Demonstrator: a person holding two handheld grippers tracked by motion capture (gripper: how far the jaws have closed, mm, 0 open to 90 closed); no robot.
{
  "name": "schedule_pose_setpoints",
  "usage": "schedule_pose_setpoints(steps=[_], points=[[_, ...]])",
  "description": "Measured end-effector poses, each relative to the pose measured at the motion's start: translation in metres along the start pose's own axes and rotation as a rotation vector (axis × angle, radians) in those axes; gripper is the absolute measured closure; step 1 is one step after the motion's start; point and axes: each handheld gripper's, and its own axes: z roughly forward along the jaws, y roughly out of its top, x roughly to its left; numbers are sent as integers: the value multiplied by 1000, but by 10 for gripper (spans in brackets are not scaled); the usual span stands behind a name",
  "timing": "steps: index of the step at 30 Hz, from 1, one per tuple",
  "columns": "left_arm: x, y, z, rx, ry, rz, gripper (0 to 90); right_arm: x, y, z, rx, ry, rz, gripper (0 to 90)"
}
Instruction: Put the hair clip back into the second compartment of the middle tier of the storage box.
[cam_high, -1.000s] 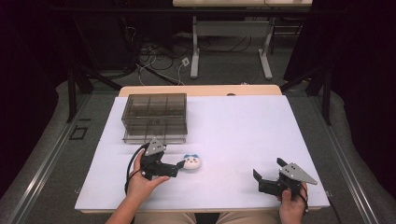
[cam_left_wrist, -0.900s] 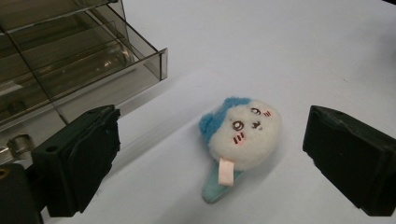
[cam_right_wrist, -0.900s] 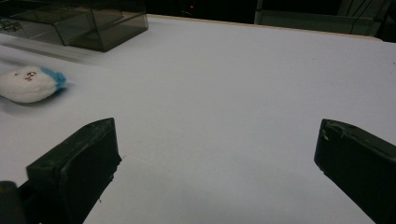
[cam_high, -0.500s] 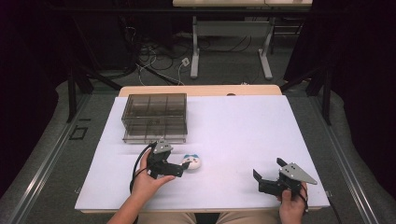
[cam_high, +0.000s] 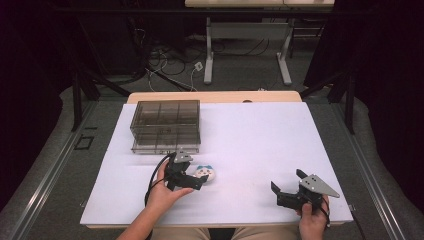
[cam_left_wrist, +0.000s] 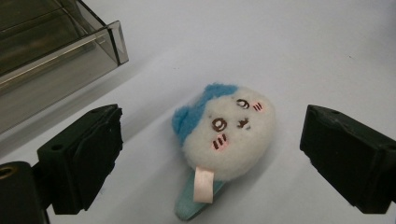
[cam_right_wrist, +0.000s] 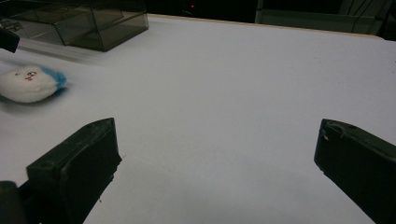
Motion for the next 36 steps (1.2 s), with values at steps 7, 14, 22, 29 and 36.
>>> schedule_pose_setpoints(steps=[7,14,22,29,36], points=[[-2,0,7,20,-8,-7,59,0,0,0,-4,-1,-3,0],[-2,0,13,34,-6,-11,63,0,0,0,-4,-2,-5,0],[-3,-1,20,67,-16,-20,82,-1,0,0,-8,-8,-8,2],[-3,-2,25,75,-22,-23,100,0,0,0,-3,-6,-12,2],[-4,-1,26,98,-21,-20,154,0,0,0,-6,-5,-11,2]])
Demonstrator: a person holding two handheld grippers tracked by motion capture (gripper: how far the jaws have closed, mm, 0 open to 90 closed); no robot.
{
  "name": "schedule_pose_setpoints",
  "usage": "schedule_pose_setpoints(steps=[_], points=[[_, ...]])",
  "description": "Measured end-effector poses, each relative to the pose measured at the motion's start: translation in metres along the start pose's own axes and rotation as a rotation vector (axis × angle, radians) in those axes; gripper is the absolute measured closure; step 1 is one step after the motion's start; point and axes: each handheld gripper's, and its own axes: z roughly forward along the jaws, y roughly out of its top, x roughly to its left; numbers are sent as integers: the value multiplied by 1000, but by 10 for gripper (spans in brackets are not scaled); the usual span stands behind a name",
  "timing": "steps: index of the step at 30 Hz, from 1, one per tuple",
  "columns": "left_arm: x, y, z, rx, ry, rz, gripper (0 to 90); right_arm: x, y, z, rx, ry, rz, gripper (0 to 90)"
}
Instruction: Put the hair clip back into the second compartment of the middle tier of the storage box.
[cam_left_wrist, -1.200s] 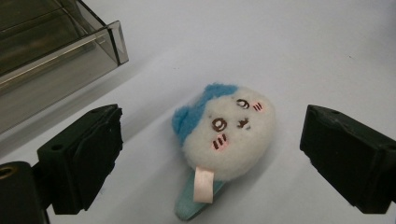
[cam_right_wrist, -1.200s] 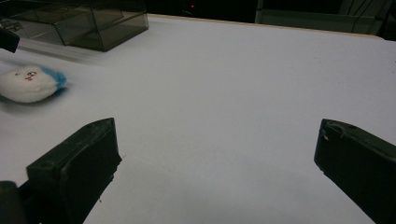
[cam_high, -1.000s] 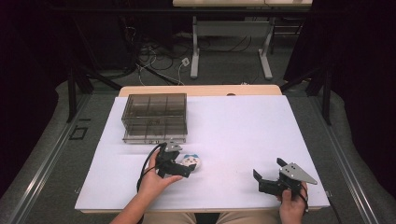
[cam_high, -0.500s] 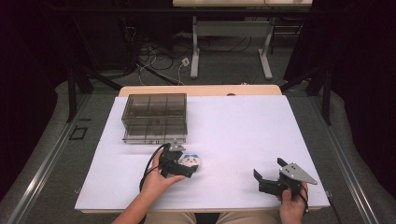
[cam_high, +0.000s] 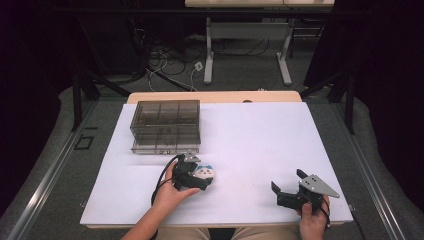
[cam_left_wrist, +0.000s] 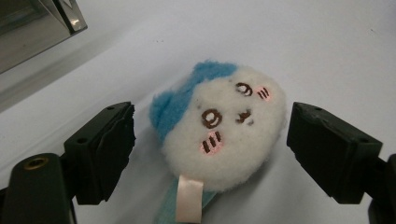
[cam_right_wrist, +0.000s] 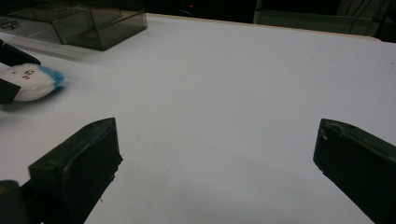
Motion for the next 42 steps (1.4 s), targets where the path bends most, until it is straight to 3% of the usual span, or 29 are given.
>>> schedule_pose_setpoints(steps=[25,34,38,42], points=[[-3,2,1,43,25,44,329,0,0,0,6,1,0,2],[-4,5,-2,47,24,53,349,0,0,0,2,0,1,2],[-6,5,-2,19,33,50,350,0,0,0,8,1,2,2],[-6,7,-5,35,28,57,351,0,0,0,1,-1,-1,2]])
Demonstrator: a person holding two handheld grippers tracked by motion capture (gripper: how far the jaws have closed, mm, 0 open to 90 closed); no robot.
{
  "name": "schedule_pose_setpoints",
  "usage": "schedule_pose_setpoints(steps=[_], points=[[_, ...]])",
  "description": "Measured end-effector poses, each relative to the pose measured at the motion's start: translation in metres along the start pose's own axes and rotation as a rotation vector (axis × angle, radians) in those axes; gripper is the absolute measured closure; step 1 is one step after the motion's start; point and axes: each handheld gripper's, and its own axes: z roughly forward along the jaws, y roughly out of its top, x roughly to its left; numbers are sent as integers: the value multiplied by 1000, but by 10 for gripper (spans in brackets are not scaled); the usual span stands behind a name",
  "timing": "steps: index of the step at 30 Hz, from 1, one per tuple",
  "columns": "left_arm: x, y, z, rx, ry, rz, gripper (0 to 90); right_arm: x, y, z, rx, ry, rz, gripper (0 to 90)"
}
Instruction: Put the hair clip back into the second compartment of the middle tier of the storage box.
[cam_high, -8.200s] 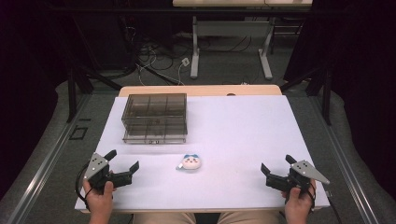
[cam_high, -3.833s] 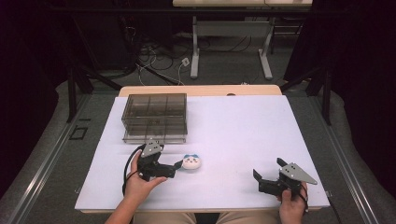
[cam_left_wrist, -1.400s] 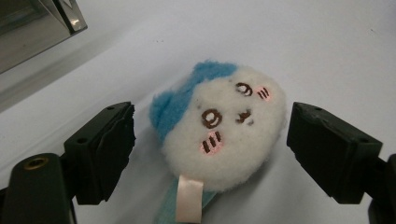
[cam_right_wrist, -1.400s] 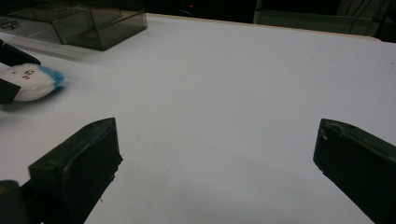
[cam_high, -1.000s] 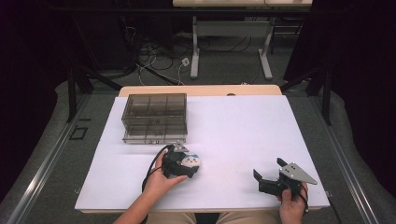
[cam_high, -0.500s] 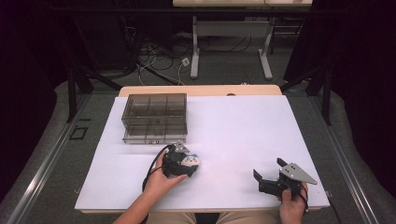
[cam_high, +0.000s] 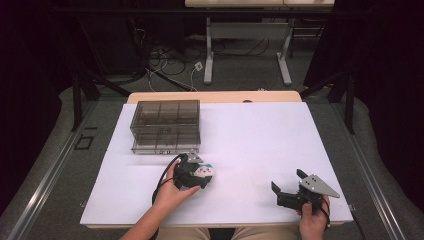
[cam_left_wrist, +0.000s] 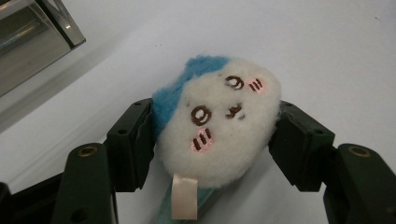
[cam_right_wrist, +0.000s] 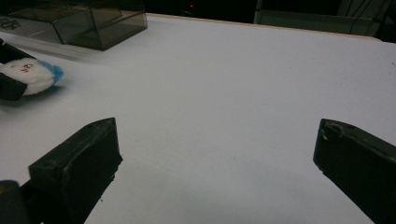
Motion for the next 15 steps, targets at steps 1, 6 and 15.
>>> schedule_pose_setpoints(steps=[1,6,15], points=[[-1,0,1,-17,8,-2,351,0,0,0,2,1,0,2],[-1,1,-1,-20,11,-2,352,0,0,0,4,2,2,2],[1,2,-3,-18,11,-2,355,0,0,0,-2,0,7,2]])
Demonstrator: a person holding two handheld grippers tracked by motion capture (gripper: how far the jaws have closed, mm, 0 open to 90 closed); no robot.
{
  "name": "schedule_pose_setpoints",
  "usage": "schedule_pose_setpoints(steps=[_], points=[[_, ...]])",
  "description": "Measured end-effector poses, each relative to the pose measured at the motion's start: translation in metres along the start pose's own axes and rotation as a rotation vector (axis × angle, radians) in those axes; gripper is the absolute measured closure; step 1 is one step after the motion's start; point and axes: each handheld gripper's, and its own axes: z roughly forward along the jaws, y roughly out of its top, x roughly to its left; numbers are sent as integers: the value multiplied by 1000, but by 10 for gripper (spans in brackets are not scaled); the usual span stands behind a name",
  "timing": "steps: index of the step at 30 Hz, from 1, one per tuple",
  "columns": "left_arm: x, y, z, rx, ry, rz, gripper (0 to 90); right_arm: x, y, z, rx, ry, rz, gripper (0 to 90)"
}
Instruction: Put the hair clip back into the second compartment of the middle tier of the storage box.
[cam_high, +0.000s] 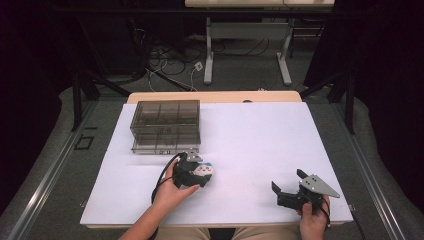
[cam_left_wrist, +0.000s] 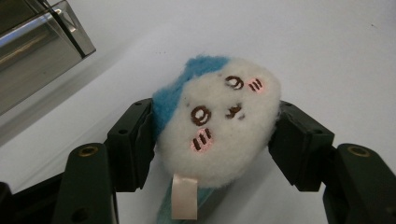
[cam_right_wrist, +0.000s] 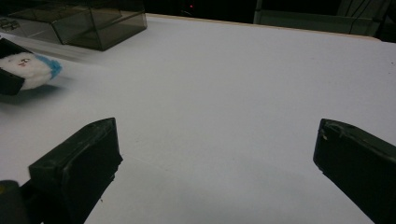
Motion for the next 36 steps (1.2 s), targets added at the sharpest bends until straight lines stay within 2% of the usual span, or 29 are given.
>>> schedule_pose_setpoints(steps=[4,6,9,10,15,16,17,25,26,27,31,32,34,35,36], points=[[1,1,-2,6,-5,-2,356,-1,0,-1,3,-3,4,2],[2,1,-2,-8,5,-3,355,-2,0,-1,2,-4,2,2],[4,3,-4,6,-7,-8,355,-2,0,0,4,-4,4,2],[4,2,-4,-14,10,-7,355,-2,0,0,1,-4,6,2],[7,3,-8,-3,5,-16,356,-2,-1,0,-1,-2,11,2],[7,3,-8,-16,7,-17,355,-2,-1,0,-1,-3,12,2],[8,4,-10,-3,-2,-16,355,-2,-1,-1,2,-4,11,2],[11,6,-16,-23,6,-26,356,-2,0,-1,1,-5,9,2],[12,7,-19,-6,1,-20,356,-2,0,-1,1,-4,8,2],[12,7,-18,-22,6,-29,356,-2,0,0,0,-4,7,2],[16,8,-23,-21,10,-33,356,-2,0,0,-1,-3,5,2],[15,8,-22,-36,16,-42,357,-2,0,0,2,-5,9,2],[17,10,-25,-21,14,-32,356,-2,-1,0,-2,-3,12,2],[18,10,-26,-40,22,-35,356,-2,0,-1,3,-4,10,2],[19,10,-27,-34,23,-32,356,-2,0,-1,3,-4,10,2]])
